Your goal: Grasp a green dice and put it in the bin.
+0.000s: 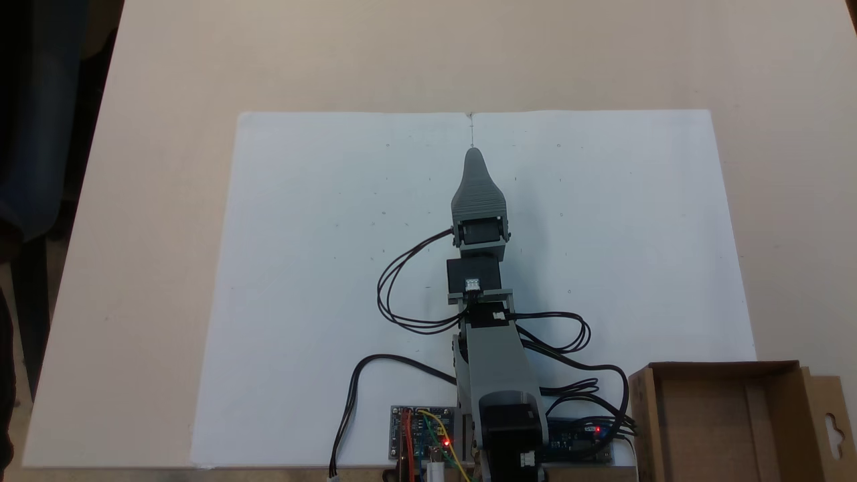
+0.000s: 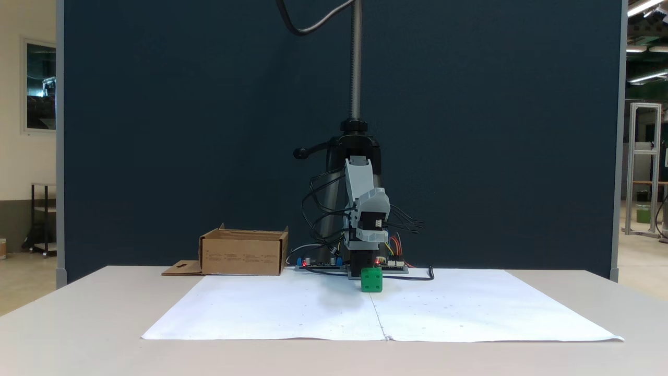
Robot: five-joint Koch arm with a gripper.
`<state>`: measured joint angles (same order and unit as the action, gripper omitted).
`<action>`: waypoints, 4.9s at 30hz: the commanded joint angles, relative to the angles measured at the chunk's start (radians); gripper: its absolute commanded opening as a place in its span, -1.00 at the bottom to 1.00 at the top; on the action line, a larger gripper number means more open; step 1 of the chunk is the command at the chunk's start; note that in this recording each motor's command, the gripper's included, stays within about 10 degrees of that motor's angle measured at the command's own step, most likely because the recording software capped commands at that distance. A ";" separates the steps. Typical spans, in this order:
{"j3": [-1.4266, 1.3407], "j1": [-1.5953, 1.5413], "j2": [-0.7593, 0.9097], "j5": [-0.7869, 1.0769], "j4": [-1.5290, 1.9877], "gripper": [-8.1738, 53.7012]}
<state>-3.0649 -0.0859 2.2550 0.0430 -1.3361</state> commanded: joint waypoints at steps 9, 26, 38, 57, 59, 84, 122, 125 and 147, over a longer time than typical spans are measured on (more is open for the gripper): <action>-0.026 -0.003 0.110 0.038 0.008 0.63; 0.614 0.075 0.114 -0.011 1.147 0.67; 0.966 0.075 0.114 -0.058 1.847 0.67; 1.120 0.110 0.112 -0.186 2.542 0.66; 1.109 0.104 0.109 -0.192 2.542 0.66; 0.824 -0.021 0.114 -0.247 2.296 0.67; 0.623 -0.086 -0.071 -0.244 2.002 0.66; 0.621 -0.086 -0.095 -0.244 2.002 0.66; 0.607 -0.069 -0.224 -0.244 2.000 0.65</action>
<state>-2.4620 -0.1457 2.0279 -0.1534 0.7010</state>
